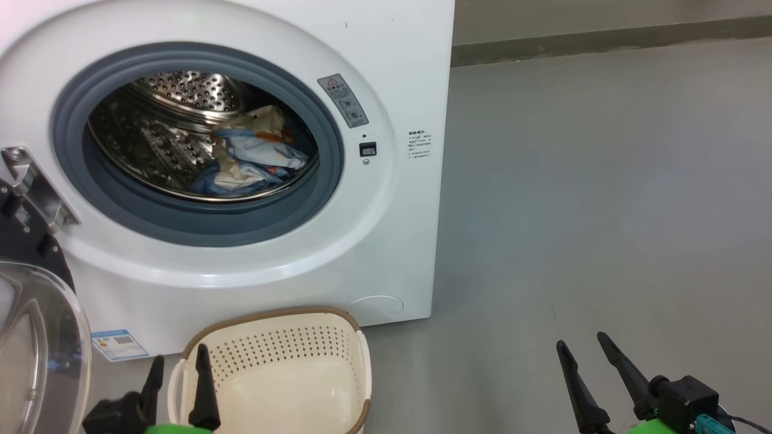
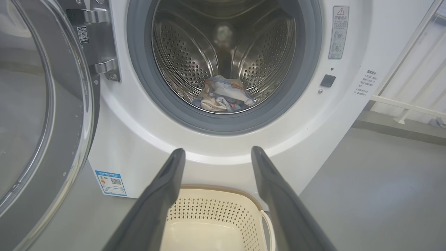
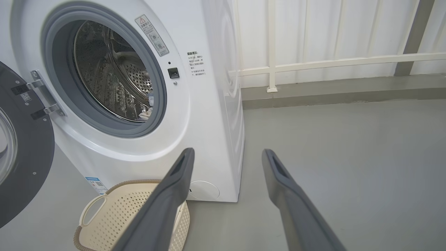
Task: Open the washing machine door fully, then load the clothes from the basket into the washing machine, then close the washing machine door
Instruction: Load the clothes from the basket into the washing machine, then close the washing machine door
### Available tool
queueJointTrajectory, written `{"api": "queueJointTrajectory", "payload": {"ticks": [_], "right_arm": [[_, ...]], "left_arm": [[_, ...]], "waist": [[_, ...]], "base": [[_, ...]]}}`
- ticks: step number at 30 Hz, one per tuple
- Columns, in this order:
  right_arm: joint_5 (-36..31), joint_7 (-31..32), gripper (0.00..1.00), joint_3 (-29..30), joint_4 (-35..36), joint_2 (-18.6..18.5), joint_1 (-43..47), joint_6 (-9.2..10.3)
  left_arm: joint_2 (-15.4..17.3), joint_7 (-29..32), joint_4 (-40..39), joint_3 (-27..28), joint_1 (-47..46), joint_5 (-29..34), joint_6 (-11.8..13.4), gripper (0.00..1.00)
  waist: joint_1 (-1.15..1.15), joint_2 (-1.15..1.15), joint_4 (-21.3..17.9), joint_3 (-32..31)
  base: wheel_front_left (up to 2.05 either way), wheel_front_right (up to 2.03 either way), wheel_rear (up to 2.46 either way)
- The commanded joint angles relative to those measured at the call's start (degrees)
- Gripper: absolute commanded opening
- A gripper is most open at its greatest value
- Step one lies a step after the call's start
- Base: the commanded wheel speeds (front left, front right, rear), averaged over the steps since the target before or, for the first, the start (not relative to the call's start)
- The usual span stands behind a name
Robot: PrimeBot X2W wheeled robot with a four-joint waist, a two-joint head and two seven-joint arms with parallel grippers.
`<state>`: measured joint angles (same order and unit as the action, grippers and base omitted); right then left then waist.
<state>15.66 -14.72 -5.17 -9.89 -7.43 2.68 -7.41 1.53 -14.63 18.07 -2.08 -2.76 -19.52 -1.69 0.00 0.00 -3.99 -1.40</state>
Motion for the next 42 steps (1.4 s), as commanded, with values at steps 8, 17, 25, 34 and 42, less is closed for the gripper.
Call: {"api": "queueJointTrajectory", "payload": {"ticks": [8, 17, 25, 34, 42], "right_arm": [[-0.89, -0.28, 1.00, -2.16, 1.00, -1.22, -0.99, -0.08], [-0.89, -0.28, 1.00, -2.63, 0.76, -1.59, -0.80, -0.08], [-0.89, -0.28, 1.00, -2.26, 0.77, -1.98, -0.28, -0.08], [-1.01, -0.28, 1.00, -1.86, 0.87, -1.93, 0.42, -0.08], [-1.11, -0.28, 1.00, -1.57, 1.05, -1.84, 0.45, -0.08]], "left_arm": [[1.35, -0.37, -6.30, 1.25, 4.68, -0.57, 0.95, 1.00], [1.35, -0.37, -9.13, -0.28, 7.85, -0.69, 1.76, 1.00], [1.35, -0.37, -11.16, -0.13, 10.49, -0.40, 1.85, 1.00], [1.35, -0.37, -13.41, 0.33, 12.23, -0.46, 2.17, 1.00], [1.35, -0.37, -14.63, -0.16, 12.35, -0.66, 2.55, 1.00]], "waist": [[0.00, 0.00, 0.96, -0.78], [0.00, 0.00, 1.78, -1.79], [0.00, 0.00, 1.15, -2.82], [0.00, 0.00, 0.91, -3.18], [0.00, 0.00, 1.13, -2.97]], "base": [[0.00, 0.00, 0.00], [0.00, 0.00, 0.00], [0.00, 0.00, 0.00], [0.00, 0.00, 0.00], [0.00, 0.00, 0.00]]}}
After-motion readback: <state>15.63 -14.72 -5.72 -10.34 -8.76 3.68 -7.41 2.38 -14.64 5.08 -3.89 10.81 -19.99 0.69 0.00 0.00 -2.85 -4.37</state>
